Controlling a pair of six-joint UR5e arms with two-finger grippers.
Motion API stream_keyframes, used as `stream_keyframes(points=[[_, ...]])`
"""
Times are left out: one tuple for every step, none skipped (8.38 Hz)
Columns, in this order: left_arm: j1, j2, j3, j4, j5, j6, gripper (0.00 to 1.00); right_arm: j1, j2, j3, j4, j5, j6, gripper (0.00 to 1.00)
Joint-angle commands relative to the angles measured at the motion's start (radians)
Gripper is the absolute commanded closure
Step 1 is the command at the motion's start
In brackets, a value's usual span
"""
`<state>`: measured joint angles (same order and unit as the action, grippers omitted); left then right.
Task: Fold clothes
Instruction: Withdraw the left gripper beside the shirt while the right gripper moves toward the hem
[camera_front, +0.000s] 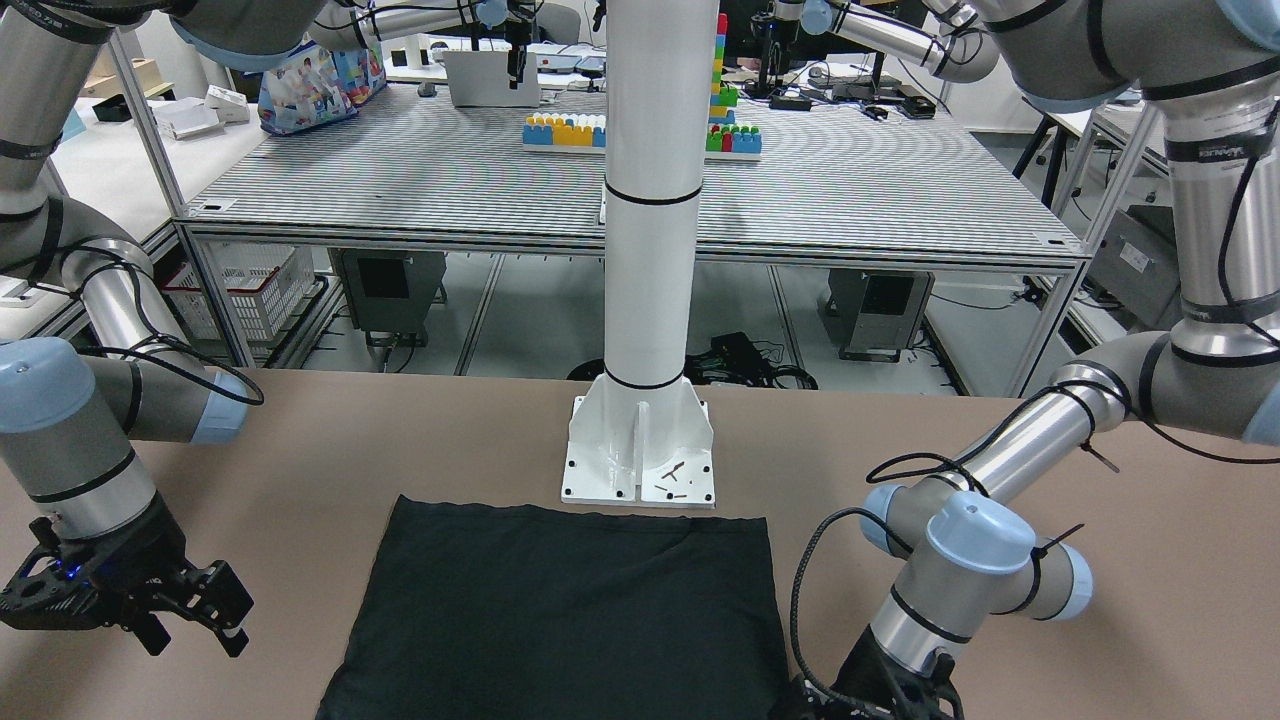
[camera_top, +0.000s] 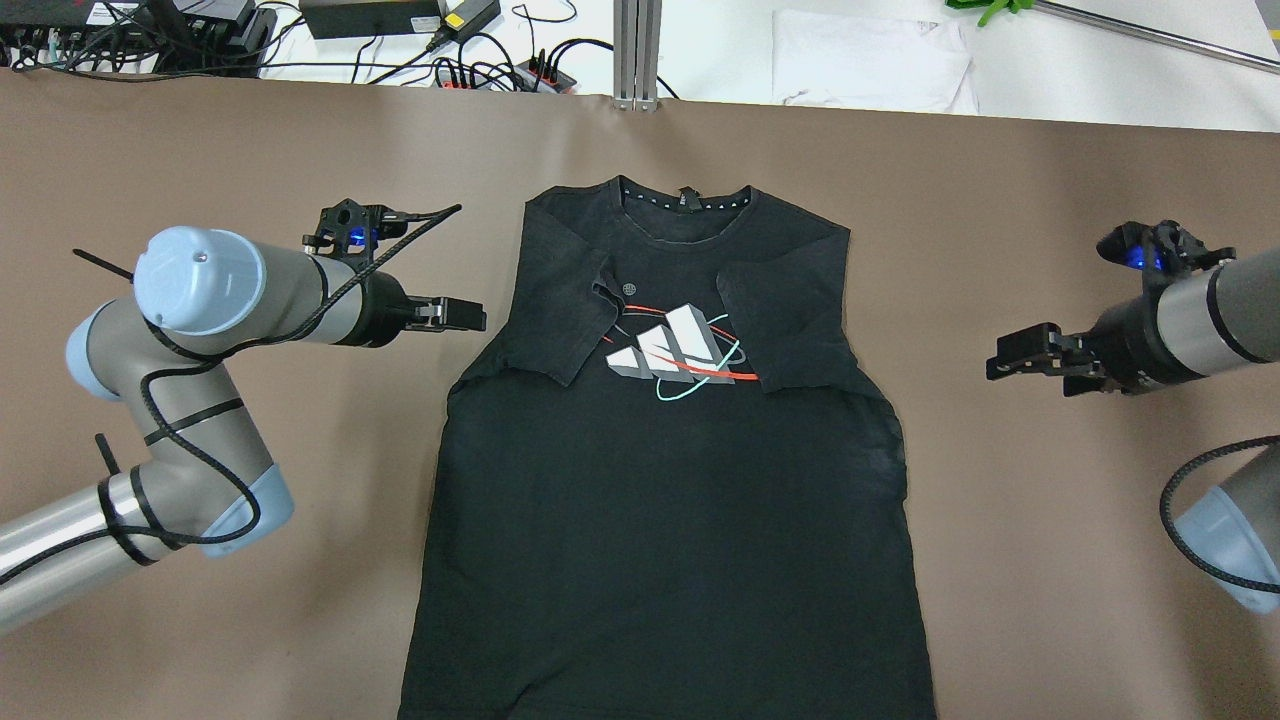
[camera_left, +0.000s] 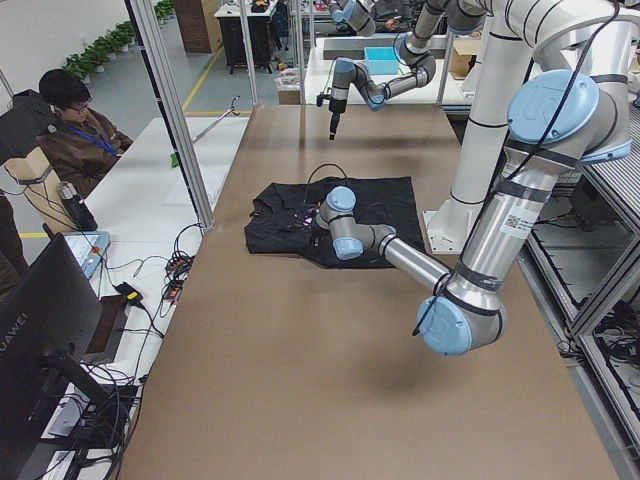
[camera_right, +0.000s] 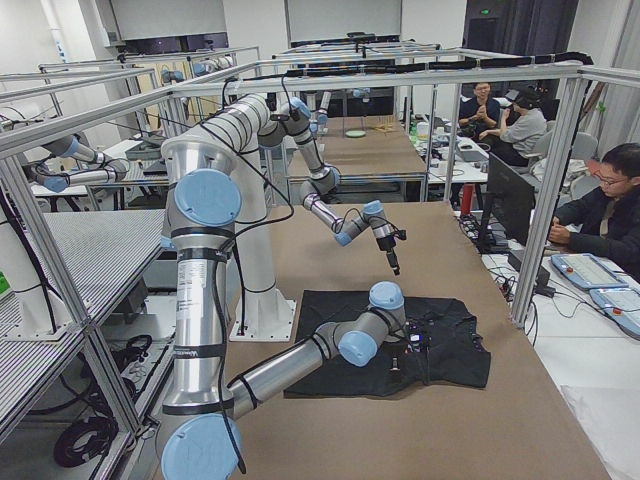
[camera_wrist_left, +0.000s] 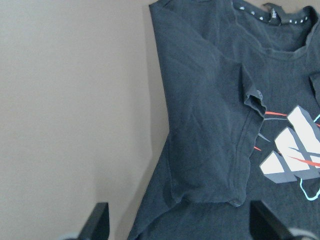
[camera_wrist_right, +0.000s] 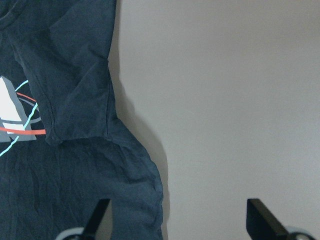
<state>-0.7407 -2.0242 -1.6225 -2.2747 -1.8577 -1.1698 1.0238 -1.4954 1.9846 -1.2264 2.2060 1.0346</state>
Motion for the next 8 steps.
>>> stream_keyframes(points=[[0.01,0.132,-0.231,0.143,0.0,-0.04,0.0,-0.004,-0.155,0.006,0.215,0.058,0.001,0.06],[0.021,0.174,-0.279,0.17,0.003,-0.068,0.0,-0.005,-0.202,0.005,0.276,0.101,0.002,0.06],[0.05,0.198,-0.28,0.166,0.015,-0.12,0.0,-0.005,-0.251,0.003,0.341,0.118,0.004,0.06],[0.063,0.2,-0.293,0.166,0.017,-0.152,0.0,-0.008,-0.303,0.002,0.4,0.127,0.007,0.06],[0.09,0.209,-0.315,0.165,0.046,-0.186,0.0,-0.01,-0.349,0.002,0.46,0.135,0.019,0.06],[0.147,0.225,-0.336,0.165,0.113,-0.206,0.0,-0.02,-0.371,0.0,0.516,0.149,0.072,0.06],[0.179,0.228,-0.35,0.167,0.144,-0.218,0.0,-0.066,-0.385,-0.004,0.572,0.15,0.129,0.06],[0.184,0.229,-0.359,0.169,0.147,-0.235,0.0,-0.115,-0.39,-0.006,0.606,0.149,0.149,0.06]])
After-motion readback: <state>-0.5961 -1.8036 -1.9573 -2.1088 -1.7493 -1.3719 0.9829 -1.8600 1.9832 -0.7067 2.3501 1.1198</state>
